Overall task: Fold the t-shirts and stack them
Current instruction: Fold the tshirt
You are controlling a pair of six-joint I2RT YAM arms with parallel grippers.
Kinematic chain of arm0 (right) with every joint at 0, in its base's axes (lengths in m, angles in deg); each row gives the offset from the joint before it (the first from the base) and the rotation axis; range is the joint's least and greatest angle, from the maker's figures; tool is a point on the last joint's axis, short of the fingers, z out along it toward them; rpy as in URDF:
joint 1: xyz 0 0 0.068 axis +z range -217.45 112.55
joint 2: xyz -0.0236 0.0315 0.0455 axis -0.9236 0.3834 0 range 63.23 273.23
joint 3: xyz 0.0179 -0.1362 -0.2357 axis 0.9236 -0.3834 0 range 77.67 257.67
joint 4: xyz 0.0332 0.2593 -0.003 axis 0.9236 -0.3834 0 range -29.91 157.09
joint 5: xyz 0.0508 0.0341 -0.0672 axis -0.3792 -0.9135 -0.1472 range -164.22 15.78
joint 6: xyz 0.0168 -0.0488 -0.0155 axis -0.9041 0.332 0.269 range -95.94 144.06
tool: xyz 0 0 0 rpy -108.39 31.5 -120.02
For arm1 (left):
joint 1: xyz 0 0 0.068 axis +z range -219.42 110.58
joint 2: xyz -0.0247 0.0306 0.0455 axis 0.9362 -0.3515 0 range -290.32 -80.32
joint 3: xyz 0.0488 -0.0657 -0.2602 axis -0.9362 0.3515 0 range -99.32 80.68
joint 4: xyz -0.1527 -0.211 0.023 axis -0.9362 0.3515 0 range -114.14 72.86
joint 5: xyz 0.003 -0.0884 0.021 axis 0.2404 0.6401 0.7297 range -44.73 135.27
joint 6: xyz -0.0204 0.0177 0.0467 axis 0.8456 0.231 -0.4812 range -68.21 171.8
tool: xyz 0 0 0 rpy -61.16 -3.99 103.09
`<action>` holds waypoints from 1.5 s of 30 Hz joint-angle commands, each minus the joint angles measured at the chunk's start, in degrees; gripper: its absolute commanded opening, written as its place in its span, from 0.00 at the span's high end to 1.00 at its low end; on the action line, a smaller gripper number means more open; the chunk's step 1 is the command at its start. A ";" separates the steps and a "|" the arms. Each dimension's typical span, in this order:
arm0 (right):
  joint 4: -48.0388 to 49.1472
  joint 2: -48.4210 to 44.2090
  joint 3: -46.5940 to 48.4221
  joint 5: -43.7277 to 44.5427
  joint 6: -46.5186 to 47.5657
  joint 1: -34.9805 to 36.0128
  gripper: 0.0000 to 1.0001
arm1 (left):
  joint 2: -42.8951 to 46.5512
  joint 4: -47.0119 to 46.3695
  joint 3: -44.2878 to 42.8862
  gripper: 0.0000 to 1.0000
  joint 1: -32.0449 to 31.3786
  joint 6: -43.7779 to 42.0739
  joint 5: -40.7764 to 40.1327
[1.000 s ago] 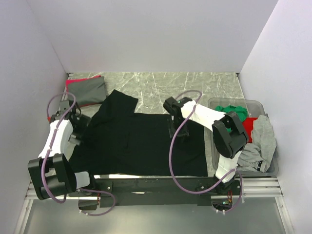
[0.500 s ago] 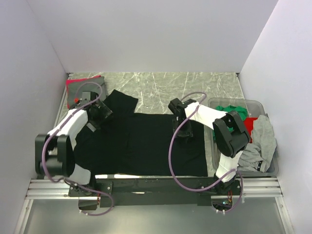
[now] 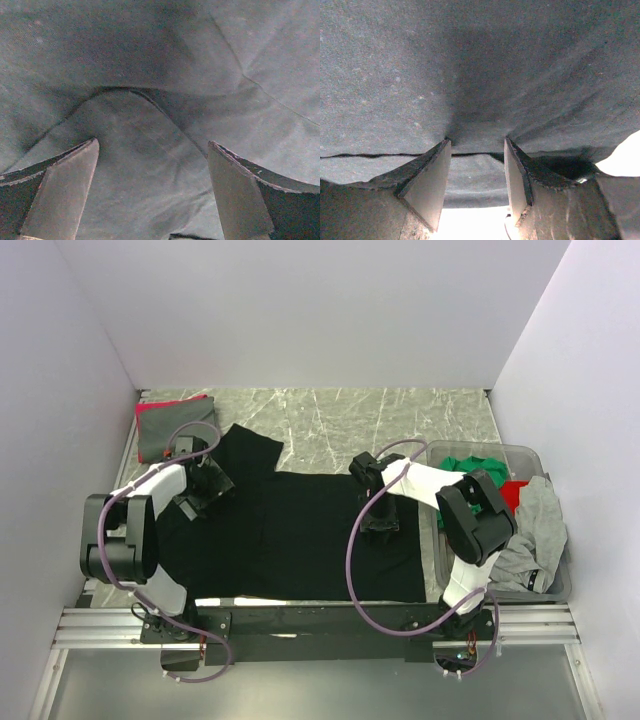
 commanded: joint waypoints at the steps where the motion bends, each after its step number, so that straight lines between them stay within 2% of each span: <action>1: 2.71 1.61 0.89 -0.32 -1.42 0.00 0.46 | -1.43 -0.77 0.08 0.04 1.03 -2.79 -2.35; 9: 2.27 3.54 3.09 -2.34 -3.45 2.81 0.46 | -2.58 -1.39 0.26 0.04 6.57 -5.60 -2.61; 19: -4.05 -0.05 9.05 3.18 -4.06 3.08 0.46 | -2.85 -3.85 -1.94 0.04 4.29 -8.06 2.49; 26: -5.82 -3.13 15.66 8.54 -0.91 -5.87 0.45 | -0.39 -1.57 -5.80 0.04 2.53 -7.18 2.58; 31: -2.58 0.19 18.56 13.64 0.95 -12.29 0.45 | 2.69 -0.07 -8.18 0.04 2.44 -6.48 2.66; 42: 6.83 8.46 22.52 20.50 -0.63 -15.38 0.48 | 12.17 -3.67 -6.07 0.04 2.35 -4.28 6.09; 45: 7.45 10.22 23.13 22.70 -1.07 -15.64 0.49 | 12.27 -2.62 -7.12 0.04 2.35 -4.46 5.74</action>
